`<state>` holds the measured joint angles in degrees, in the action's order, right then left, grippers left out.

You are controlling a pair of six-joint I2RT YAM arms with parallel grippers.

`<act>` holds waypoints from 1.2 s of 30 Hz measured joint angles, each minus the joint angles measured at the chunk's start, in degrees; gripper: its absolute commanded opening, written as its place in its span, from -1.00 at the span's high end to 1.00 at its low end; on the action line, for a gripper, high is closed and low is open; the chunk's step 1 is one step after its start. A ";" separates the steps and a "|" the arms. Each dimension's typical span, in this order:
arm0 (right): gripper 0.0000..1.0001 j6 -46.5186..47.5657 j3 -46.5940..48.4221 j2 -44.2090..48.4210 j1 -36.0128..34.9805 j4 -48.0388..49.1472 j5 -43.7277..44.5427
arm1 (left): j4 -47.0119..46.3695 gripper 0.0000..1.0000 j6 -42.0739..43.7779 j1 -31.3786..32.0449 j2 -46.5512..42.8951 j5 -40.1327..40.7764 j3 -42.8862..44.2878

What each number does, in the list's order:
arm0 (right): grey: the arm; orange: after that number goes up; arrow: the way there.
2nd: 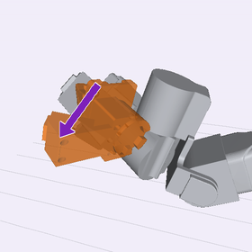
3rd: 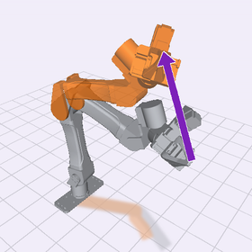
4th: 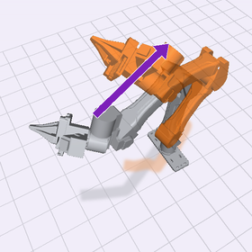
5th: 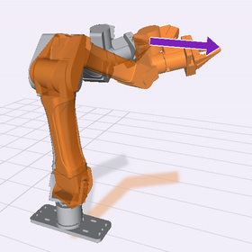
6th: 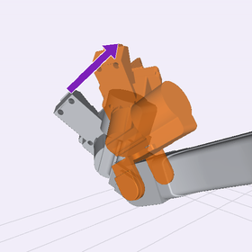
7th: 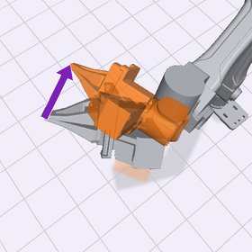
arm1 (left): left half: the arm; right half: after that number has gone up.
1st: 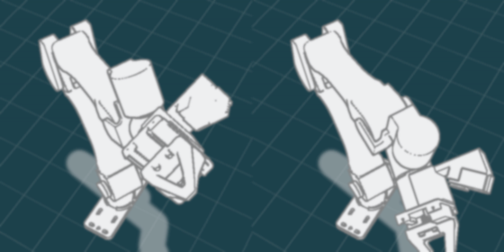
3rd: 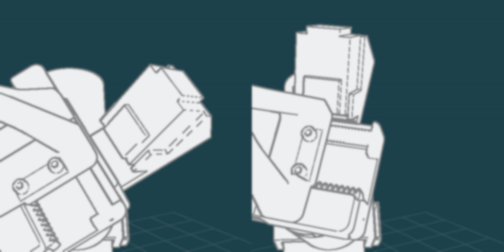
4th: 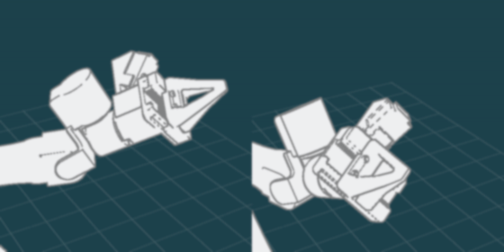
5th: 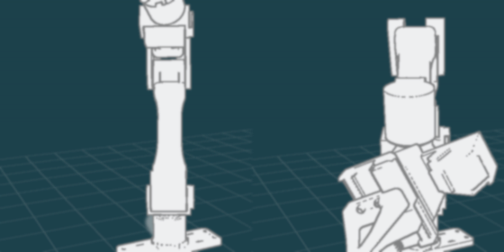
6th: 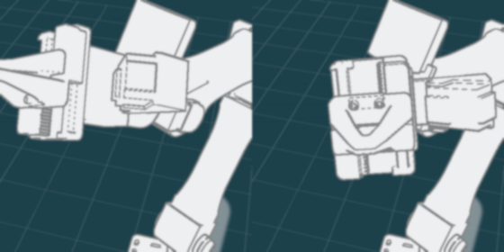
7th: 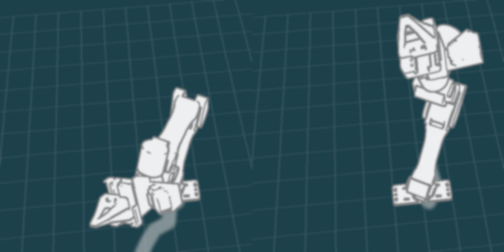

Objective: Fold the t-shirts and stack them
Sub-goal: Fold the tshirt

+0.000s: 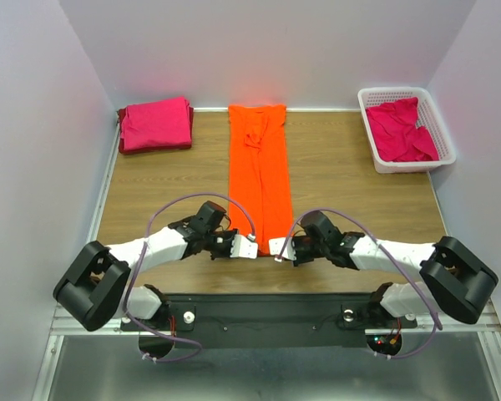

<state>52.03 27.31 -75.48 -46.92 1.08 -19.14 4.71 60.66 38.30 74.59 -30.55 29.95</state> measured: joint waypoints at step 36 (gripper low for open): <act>0.99 8.68 38.07 -21.97 19.63 -15.63 -7.63 | 17.05 1.00 17.49 -14.99 23.23 -2.49 41.27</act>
<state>60.71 65.39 -97.45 -27.29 -14.55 -26.76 21.76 78.15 23.31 97.82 -33.04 71.22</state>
